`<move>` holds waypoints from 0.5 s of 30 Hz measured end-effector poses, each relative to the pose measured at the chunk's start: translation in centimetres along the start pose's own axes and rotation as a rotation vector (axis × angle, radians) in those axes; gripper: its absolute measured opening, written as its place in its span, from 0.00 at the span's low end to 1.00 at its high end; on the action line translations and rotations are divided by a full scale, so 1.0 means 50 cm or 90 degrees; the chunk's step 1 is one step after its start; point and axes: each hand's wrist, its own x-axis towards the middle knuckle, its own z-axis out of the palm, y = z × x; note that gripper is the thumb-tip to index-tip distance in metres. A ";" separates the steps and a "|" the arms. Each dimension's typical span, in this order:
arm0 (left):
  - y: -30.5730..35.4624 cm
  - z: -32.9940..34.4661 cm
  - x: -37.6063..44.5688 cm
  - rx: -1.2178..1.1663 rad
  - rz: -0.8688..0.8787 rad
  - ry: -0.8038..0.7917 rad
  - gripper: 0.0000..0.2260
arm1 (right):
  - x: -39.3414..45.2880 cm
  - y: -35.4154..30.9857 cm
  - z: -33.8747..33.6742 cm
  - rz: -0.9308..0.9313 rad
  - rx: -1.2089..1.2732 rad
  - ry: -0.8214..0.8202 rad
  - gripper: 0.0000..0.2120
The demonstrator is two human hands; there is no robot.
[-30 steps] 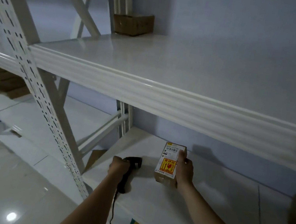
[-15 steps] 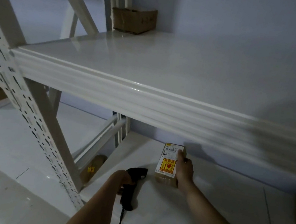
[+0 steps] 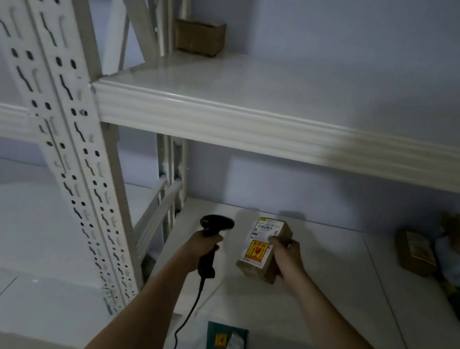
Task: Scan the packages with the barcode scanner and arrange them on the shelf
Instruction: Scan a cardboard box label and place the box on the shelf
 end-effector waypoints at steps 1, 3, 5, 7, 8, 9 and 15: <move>0.010 0.002 -0.014 -0.023 -0.021 -0.017 0.03 | -0.013 0.002 -0.002 -0.007 0.010 -0.008 0.20; 0.033 0.008 -0.043 -0.047 -0.029 -0.043 0.01 | -0.037 0.005 -0.007 -0.026 0.027 -0.021 0.23; 0.058 0.019 -0.063 -0.030 -0.002 -0.052 0.02 | -0.055 0.000 -0.014 -0.052 0.035 -0.023 0.25; 0.081 0.028 -0.082 -0.011 0.030 -0.059 0.01 | -0.063 -0.008 -0.025 -0.070 0.032 -0.028 0.24; 0.090 0.033 -0.092 -0.002 0.042 -0.061 0.01 | -0.068 -0.011 -0.032 -0.074 0.033 -0.030 0.23; 0.099 0.038 -0.102 0.010 0.055 -0.064 0.02 | -0.073 -0.015 -0.039 -0.078 0.035 -0.029 0.23; 0.133 0.080 -0.137 0.104 0.113 -0.048 0.08 | -0.088 -0.039 -0.076 -0.112 0.058 -0.007 0.21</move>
